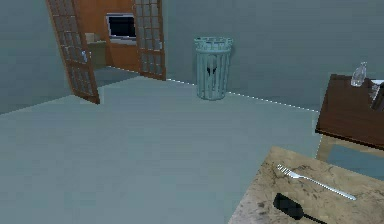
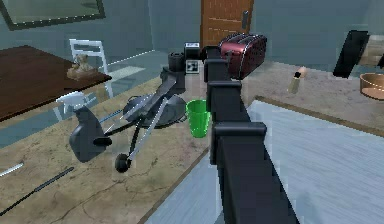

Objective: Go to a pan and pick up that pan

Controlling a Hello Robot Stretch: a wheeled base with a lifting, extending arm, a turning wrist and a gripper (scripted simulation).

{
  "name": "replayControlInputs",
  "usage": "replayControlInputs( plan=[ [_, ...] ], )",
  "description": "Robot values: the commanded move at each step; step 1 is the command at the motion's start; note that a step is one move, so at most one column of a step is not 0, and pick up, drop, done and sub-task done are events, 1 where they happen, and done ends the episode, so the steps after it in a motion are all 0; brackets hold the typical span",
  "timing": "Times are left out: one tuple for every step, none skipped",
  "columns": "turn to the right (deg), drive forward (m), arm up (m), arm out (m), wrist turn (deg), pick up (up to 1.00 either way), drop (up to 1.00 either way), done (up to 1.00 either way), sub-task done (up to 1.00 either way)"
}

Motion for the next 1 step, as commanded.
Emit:
replayControlInputs(
  plan=[
    [0.0,0.0,0.0,0.0,45.0,0.0,0.0,0.0,0.0]
  ],
)
